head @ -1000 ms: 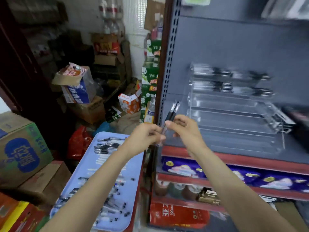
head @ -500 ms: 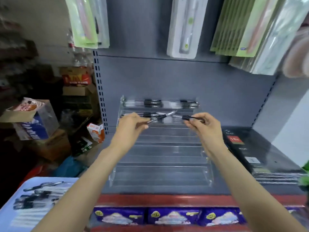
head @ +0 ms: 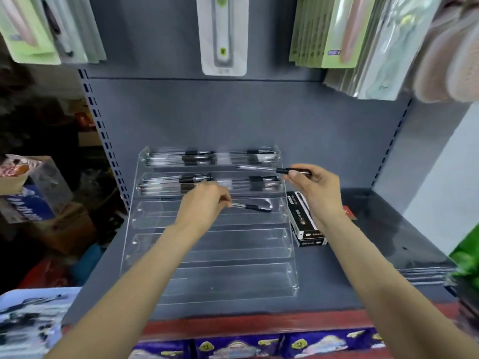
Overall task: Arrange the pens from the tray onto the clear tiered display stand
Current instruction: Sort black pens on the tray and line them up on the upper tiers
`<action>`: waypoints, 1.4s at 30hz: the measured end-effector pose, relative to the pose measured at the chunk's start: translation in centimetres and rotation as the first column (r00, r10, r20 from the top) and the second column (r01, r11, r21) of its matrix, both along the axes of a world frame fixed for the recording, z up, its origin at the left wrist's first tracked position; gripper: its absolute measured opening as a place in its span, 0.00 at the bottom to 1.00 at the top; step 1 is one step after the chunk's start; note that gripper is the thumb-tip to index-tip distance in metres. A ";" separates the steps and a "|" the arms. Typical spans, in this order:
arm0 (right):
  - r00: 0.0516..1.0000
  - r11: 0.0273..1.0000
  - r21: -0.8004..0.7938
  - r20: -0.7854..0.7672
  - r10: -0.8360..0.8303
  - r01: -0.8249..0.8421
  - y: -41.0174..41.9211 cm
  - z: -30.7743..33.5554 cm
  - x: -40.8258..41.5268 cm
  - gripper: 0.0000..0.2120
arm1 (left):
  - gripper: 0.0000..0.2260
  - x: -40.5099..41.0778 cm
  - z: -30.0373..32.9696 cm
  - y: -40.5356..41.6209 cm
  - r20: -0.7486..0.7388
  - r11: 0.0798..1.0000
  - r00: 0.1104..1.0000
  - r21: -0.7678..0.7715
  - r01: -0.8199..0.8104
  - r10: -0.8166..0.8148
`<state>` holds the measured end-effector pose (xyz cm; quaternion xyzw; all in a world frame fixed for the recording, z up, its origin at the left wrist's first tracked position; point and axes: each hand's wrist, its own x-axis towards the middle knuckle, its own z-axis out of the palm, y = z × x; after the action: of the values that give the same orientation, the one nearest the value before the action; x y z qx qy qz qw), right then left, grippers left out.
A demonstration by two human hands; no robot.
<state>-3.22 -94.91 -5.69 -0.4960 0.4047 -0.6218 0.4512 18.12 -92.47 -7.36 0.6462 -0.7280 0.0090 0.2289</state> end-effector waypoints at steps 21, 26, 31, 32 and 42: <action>0.994 0.994 0.053 0.049 0.097 -0.100 0.7 -0.9 1.4 0.07 | 0.06 1.0 -0.1 -0.2 0.029 0.973 0.983 0.142 -0.182 0.179; 0.994 0.993 0.059 0.053 0.099 -0.102 1.2 -1.0 1.5 0.06 | 0.09 0.8 -0.4 -0.2 -0.141 0.960 0.965 0.209 -0.188 0.220; 0.994 0.993 0.062 0.040 0.097 -0.099 1.6 -0.9 1.3 0.06 | 0.08 0.5 -1.0 -0.2 -0.263 0.969 0.942 0.186 -0.161 0.208; 0.994 0.993 0.059 0.038 0.099 -0.102 1.7 -0.9 1.3 0.06 | 0.08 0.5 -1.2 -0.1 -0.270 0.971 0.941 0.177 -0.162 0.206; 0.978 0.975 0.087 0.012 0.206 -0.206 3.6 -1.2 4.6 0.08 | 0.06 4.1 -1.6 3.7 -0.386 0.985 0.913 -0.047 -0.167 0.136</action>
<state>1.40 -91.33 -6.93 -0.5141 0.3774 -0.5538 0.5353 22.24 -88.75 -8.97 0.6804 -0.6165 -0.0703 0.3899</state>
